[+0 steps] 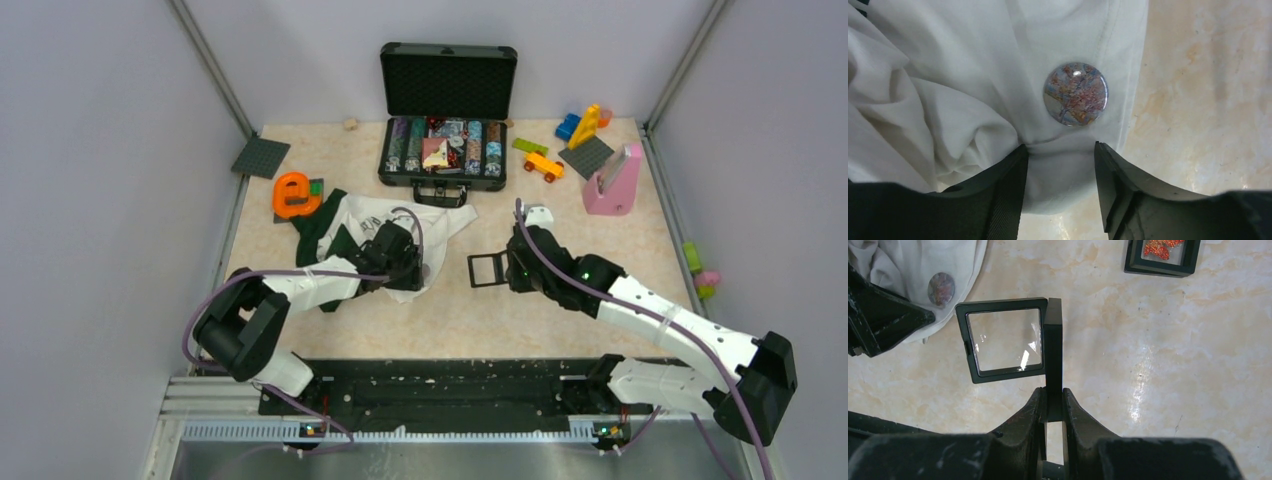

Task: Remove the brooch from the garment
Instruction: Adjust the clothes at the center of the board, then pick up the brooch from the clothes.

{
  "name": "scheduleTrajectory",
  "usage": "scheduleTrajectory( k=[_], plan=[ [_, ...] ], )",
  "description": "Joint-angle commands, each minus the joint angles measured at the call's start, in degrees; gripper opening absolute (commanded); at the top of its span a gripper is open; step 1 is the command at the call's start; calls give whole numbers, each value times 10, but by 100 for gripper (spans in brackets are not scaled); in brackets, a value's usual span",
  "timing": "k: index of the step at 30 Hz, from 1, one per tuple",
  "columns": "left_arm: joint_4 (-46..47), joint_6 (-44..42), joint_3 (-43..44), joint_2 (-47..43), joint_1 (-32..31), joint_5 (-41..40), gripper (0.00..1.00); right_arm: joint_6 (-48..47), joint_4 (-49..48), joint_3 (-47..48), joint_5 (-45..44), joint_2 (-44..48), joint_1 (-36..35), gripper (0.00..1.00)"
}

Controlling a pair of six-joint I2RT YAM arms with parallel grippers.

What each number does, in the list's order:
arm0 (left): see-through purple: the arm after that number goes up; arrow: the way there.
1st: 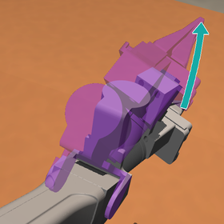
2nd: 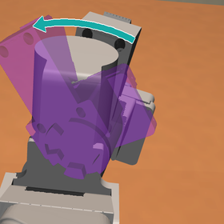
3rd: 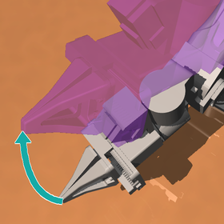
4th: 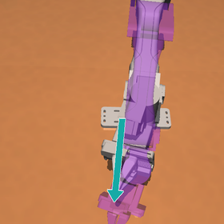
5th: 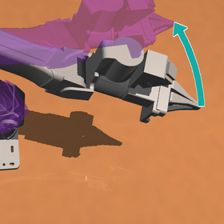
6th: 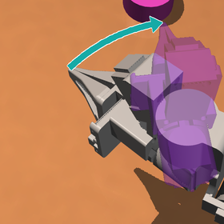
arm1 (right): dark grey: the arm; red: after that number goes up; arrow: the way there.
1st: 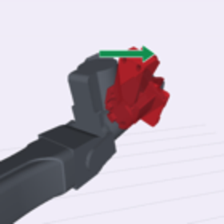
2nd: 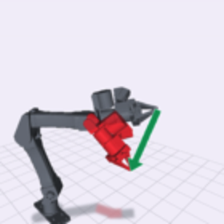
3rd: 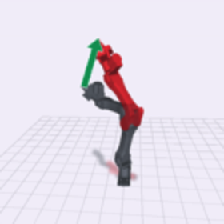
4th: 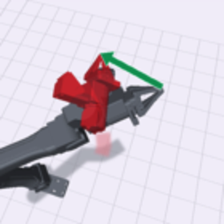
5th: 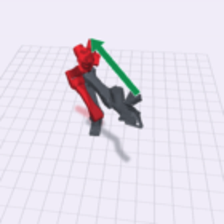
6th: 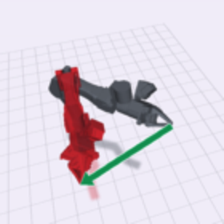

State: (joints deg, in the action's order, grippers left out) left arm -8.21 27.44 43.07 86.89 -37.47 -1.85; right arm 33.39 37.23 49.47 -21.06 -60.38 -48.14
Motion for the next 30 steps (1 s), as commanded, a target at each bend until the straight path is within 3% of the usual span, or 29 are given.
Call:
scheduleTrajectory(
  k=[1,7,14,19,26,30],
  plan=[
    [-34,-18,-2,-43,-14,-2,60,-9,-26,2,9,13,8,0],
    [-94,-64,71,-37,-35,-45,65,-10,-30,5,16,7,9,0],
    [-120,-108,141,28,-58,-76,61,-11,-27,8,17,6,10,0],
    [-118,-118,163,71,-59,-68,57,-11,-19,8,14,12,14,0],
    [-106,-109,169,112,-51,-74,64,-10,-13,7,14,22,15,0],
    [-101,-104,168,114,-42,-68,64,-10,-14,7,17,22,16,0]
  ],
)
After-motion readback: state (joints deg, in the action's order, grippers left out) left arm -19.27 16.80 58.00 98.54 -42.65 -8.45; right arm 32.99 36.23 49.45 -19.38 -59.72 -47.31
